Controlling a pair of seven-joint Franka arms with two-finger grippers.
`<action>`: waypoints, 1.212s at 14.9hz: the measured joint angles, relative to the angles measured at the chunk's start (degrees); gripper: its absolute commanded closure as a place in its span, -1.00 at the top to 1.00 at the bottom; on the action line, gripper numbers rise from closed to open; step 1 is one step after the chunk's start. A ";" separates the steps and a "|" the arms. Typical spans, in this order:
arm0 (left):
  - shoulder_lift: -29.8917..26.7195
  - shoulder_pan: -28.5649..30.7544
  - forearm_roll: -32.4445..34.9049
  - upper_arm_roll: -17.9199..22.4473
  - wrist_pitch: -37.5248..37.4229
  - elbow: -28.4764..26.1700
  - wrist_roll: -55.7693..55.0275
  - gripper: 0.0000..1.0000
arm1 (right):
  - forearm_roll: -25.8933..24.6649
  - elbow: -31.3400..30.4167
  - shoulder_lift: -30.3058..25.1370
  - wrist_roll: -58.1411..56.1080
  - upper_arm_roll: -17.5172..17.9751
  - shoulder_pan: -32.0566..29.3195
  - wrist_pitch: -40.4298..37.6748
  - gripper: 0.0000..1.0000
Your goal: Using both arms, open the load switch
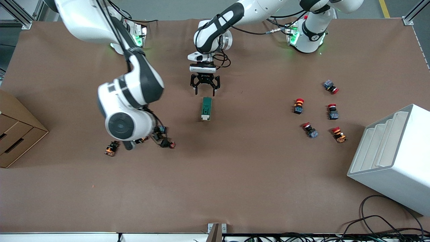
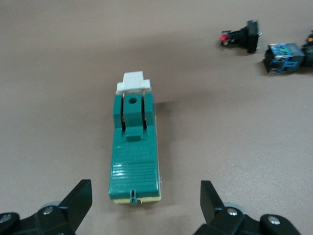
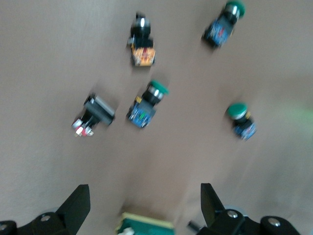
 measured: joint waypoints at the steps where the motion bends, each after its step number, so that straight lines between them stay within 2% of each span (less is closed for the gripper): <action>1: 0.01 0.27 2.50 0.26 0.00 -0.75 -1.56 0.95 | 1.32 1.25 1.93 4.00 0.04 1.12 1.18 1.00; 3: 0.01 0.68 5.16 0.62 -0.03 -1.64 -4.67 0.94 | 3.24 2.46 5.42 11.31 0.15 3.62 3.75 1.00; 8: 0.30 0.63 8.75 1.77 -3.05 -2.19 -5.82 0.95 | 3.60 3.21 12.67 23.63 0.60 10.13 7.85 1.00; 18: 3.30 -0.49 15.32 1.81 -6.30 -2.90 -15.54 0.96 | 6.22 4.25 15.05 27.24 1.37 12.66 7.17 1.00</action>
